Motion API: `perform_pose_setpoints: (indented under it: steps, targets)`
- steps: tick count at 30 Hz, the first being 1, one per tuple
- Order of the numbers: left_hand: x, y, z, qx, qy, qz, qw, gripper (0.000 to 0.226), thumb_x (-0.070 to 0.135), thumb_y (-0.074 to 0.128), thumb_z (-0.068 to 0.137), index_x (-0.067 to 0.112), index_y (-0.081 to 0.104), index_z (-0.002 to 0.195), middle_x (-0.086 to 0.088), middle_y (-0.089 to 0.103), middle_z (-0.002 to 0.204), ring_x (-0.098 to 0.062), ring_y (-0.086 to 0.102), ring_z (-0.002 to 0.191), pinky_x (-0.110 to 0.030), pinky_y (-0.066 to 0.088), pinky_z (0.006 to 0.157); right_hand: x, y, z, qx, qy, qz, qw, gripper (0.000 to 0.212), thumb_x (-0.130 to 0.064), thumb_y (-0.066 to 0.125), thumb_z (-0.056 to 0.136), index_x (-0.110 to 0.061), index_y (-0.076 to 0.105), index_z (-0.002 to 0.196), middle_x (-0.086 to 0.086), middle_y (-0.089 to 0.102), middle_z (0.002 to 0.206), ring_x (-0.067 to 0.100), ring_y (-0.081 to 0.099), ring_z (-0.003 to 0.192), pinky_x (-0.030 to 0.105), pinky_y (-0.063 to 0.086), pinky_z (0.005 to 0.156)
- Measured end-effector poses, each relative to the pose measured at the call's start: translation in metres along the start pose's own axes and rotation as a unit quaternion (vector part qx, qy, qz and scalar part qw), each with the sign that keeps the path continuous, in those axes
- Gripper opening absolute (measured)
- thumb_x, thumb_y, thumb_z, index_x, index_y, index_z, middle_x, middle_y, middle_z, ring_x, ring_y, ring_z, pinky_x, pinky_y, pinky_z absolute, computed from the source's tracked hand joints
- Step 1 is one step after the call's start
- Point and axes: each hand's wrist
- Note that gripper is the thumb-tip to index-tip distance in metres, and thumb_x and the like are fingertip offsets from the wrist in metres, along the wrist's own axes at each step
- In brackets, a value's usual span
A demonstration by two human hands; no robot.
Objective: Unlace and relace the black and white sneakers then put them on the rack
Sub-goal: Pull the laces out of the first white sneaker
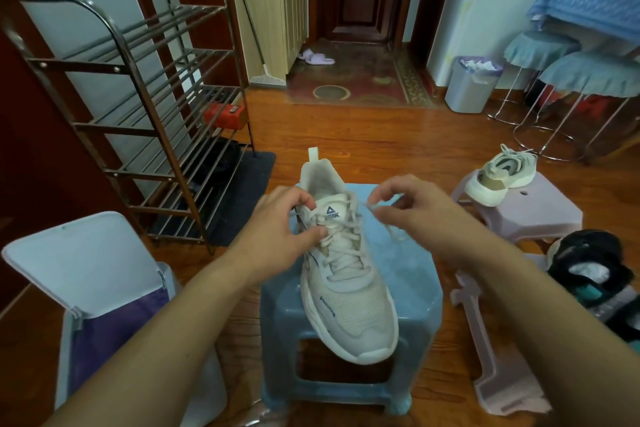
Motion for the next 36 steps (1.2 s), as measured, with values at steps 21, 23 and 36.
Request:
perform_pose_setpoints:
  steps: [21, 23, 36]
  targets:
    - [0.004, 0.011, -0.001, 0.015, 0.014, 0.009, 1.0, 0.032, 0.041, 0.078, 0.084, 0.038, 0.056, 0.107, 0.022, 0.049, 0.115, -0.007, 0.043, 0.12, -0.03, 0.04, 0.101, -0.005, 0.058, -0.001, 0.059, -0.204, -0.319, 0.924, 0.013, -0.031, 0.066, 0.094, -0.019, 0.072, 0.095, -0.007, 0.046, 0.09, 0.017, 0.042, 0.092, 0.038, 0.043, 0.083]
    - [0.005, 0.01, -0.001, 0.01, 0.01, 0.004, 1.0, 0.031, 0.039, 0.078, 0.084, 0.037, 0.057, 0.107, 0.023, 0.048, 0.115, -0.008, 0.043, 0.121, -0.032, 0.04, 0.101, -0.01, 0.045, -0.001, 0.049, -0.143, -0.271, 0.951, 0.014, -0.027, 0.06, 0.099, -0.019, 0.071, 0.097, -0.007, 0.048, 0.093, 0.014, 0.043, 0.093, 0.03, 0.039, 0.081]
    - [0.006, 0.013, 0.0, 0.019, -0.003, 0.0, 1.0, 0.031, 0.037, 0.077, 0.085, 0.039, 0.054, 0.105, 0.025, 0.046, 0.113, -0.009, 0.043, 0.118, -0.037, 0.042, 0.102, -0.008, 0.03, 0.0, 0.109, -0.087, -0.196, 0.971, 0.024, -0.043, 0.062, 0.094, -0.028, 0.063, 0.113, -0.011, 0.053, 0.107, 0.008, 0.048, 0.098, 0.025, 0.04, 0.083]
Point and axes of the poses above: each hand's wrist, its own z-axis towards the middle knuckle, its own y-axis out of the palm, x = y × z
